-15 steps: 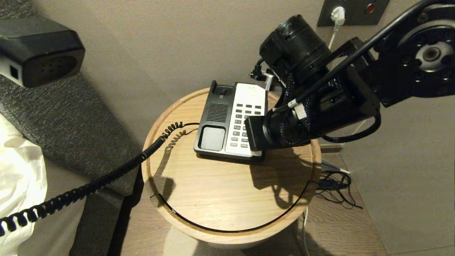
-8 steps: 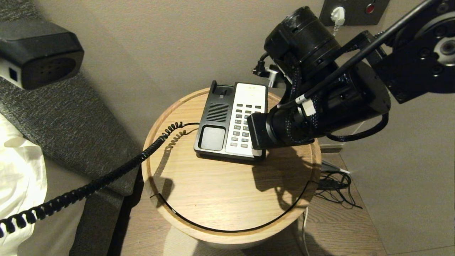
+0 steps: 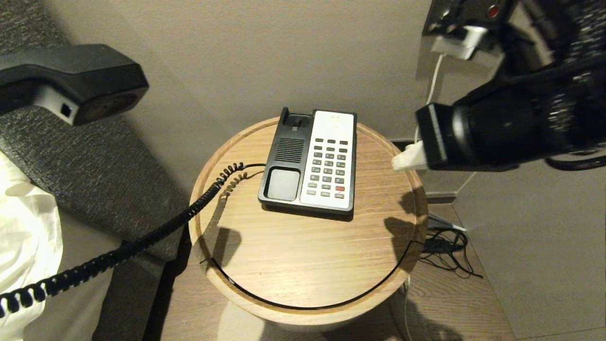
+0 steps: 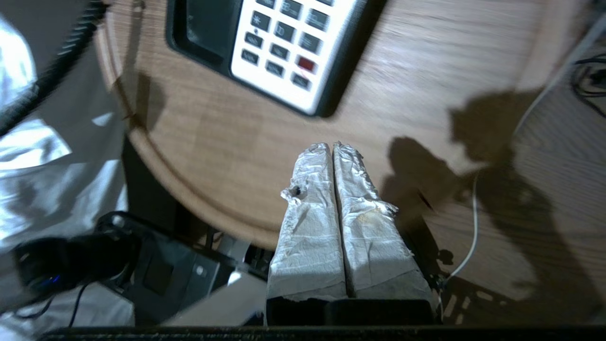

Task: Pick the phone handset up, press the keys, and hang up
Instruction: Put the handset back

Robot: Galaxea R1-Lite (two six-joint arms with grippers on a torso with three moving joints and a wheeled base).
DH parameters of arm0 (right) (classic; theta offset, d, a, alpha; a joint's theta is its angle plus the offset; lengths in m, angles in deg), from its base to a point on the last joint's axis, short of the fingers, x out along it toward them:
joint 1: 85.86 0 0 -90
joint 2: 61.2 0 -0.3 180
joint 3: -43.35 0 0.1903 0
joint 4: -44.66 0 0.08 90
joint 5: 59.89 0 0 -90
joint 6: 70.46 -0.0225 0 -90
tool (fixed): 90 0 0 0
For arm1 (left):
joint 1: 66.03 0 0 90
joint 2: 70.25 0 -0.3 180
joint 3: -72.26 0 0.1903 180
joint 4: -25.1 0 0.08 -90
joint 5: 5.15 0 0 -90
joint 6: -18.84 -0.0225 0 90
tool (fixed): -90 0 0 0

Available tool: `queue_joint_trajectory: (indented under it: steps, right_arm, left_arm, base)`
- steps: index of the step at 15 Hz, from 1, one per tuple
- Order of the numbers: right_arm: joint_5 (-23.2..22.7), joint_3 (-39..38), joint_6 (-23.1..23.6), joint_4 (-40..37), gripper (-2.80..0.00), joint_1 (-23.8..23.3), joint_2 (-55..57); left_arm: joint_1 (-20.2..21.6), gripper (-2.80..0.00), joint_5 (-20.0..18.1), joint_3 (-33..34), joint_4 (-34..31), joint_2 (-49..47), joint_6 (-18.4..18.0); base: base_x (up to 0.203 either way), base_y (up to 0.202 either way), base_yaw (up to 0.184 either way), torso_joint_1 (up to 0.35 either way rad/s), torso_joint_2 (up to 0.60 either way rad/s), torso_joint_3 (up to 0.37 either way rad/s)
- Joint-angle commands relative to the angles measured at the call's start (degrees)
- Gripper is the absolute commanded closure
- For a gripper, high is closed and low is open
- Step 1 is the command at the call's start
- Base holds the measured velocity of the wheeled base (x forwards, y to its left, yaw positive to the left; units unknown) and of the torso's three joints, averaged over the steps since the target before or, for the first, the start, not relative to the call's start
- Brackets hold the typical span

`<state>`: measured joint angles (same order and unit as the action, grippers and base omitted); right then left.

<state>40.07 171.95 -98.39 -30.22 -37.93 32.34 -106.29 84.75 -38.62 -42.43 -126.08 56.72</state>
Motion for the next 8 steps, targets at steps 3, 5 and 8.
queue_joint_trajectory:
  steps: [3,5,8]
  right_arm:
    - [0.65,-3.28,-0.68,-4.96,0.0,-3.25,-21.75]
    - [0.8,-3.81,-0.88,-8.65,0.0,-5.52,-29.56]
    - [0.92,-3.2,-0.91,-13.17,0.0,-10.26,-37.28]
  left_arm:
    - [-2.09,0.0,4.89,0.28,3.54,-10.87,-8.38]
    - [-2.96,0.0,8.86,-0.75,7.2,-17.28,-13.22]
    - [-3.31,0.0,13.75,-6.41,10.41,-27.07,-16.2]
  base:
    - [0.0,0.0,0.0,0.0,0.0,0.0]
    - [0.0,0.0,0.0,0.0,0.0,0.0]
    - [0.0,0.0,0.0,0.0,0.0,0.0]
